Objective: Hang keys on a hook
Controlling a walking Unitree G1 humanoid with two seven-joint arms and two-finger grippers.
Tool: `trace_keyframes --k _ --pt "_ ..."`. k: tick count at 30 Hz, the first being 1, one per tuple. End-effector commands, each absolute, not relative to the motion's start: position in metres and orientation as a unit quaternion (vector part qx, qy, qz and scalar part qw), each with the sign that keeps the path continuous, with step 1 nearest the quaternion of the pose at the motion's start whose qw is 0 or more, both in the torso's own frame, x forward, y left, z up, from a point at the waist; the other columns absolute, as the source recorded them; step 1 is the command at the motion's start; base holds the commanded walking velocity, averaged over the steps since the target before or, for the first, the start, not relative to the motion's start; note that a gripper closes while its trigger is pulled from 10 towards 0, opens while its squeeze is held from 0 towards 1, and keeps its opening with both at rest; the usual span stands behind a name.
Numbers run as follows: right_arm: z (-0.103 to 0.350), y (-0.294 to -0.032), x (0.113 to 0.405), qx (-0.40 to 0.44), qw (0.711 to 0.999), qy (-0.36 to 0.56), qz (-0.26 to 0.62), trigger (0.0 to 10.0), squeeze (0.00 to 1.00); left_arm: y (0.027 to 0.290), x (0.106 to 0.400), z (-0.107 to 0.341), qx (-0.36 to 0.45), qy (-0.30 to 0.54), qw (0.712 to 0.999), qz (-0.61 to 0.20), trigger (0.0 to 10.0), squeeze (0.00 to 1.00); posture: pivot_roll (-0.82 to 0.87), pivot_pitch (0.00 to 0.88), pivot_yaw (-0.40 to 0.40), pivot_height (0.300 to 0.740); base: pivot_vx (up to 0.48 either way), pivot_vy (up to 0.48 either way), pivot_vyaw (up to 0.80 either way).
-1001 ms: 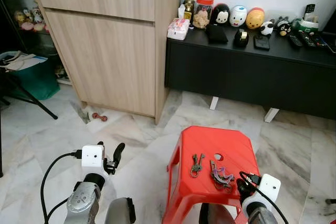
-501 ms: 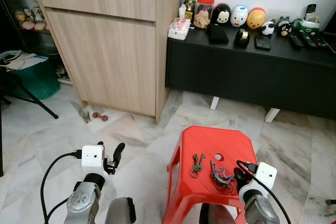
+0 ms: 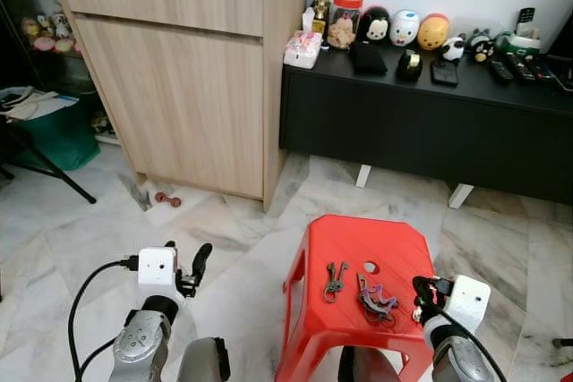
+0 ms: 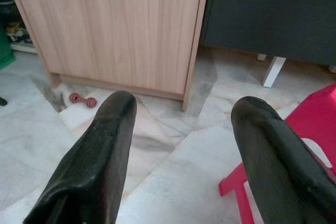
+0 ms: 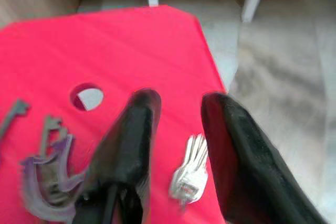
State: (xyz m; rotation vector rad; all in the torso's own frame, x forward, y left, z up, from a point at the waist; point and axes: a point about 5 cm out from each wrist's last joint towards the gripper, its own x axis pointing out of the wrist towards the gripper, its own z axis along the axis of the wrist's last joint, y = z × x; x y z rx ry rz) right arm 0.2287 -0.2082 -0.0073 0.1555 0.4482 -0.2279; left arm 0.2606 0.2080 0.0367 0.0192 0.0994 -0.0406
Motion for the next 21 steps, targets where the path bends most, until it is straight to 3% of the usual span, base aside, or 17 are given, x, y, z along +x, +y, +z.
trace_keyframes --k 1,21 --pt "-0.009 -0.213 0.226 0.058 0.964 0.232 -0.118 10.0 0.00 0.208 0.261 0.036 0.012 0.050 0.998 -0.021 10.0 0.00 0.03 0.008 -0.099 0.588 0.000 0.000 0.00" --pt "-0.028 -0.208 0.220 0.027 0.946 0.313 -0.075 10.0 0.00 0.204 0.262 0.034 0.014 0.056 0.998 -0.033 10.0 0.00 0.04 0.000 -0.089 0.588 0.000 0.000 0.00"
